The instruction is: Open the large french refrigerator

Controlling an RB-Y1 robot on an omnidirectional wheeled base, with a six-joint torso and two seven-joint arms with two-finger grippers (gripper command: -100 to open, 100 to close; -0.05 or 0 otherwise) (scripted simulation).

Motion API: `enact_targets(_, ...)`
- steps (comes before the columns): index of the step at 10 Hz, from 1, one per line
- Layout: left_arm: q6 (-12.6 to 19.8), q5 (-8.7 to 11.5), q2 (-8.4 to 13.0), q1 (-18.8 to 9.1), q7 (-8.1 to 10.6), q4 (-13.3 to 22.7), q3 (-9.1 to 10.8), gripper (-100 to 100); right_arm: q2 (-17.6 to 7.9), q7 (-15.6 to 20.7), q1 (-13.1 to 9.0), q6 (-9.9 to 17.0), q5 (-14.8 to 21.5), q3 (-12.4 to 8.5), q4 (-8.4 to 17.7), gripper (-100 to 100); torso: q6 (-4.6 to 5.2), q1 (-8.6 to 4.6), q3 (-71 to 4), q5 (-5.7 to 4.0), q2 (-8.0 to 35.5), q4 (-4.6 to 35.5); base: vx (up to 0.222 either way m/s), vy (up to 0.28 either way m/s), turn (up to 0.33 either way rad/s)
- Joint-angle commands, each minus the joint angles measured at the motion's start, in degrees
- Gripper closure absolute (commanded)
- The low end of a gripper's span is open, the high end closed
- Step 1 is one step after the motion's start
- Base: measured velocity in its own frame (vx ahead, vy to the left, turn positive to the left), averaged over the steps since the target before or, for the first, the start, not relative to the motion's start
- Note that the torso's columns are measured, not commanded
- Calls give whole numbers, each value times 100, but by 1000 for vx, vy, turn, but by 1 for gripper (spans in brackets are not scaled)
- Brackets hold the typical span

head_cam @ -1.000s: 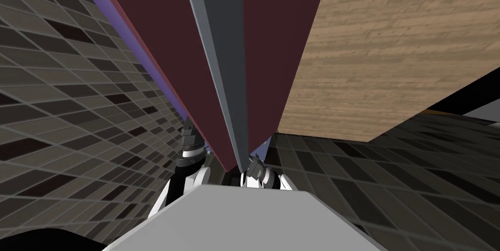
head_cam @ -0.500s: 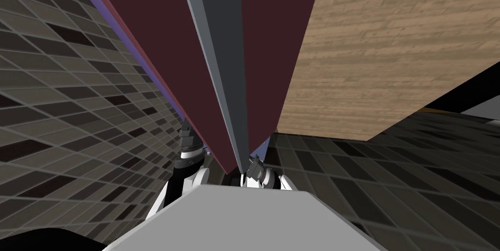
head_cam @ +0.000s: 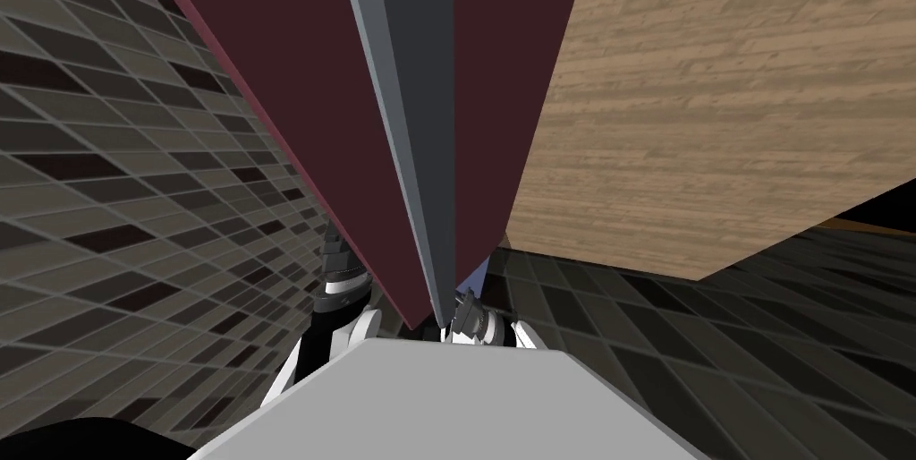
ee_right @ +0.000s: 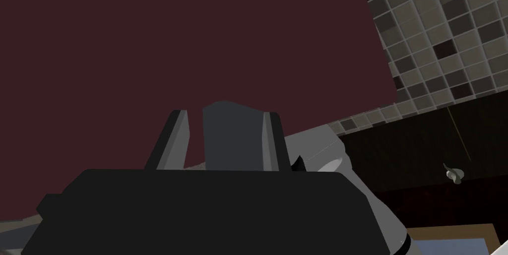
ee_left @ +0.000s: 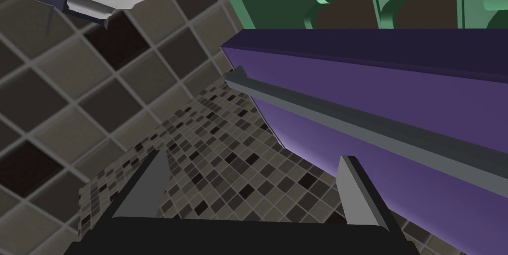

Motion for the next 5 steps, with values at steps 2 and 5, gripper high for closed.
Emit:
enact_targets(2, -81, 35, -12, 53, 19, -29, 46, 0, -82, -2, 44, -273, 82, 206, -102, 100, -7, 7, -19, -5, -7, -6, 3, -78, 57)
enact_targets(5, -196, 87, -32, 125, 49, -63, 113, 0, -82, -2, 44, -273, 82, 206, -102, 100, -14, 5, -16, -11, -2, -1, 2, -4, -18)
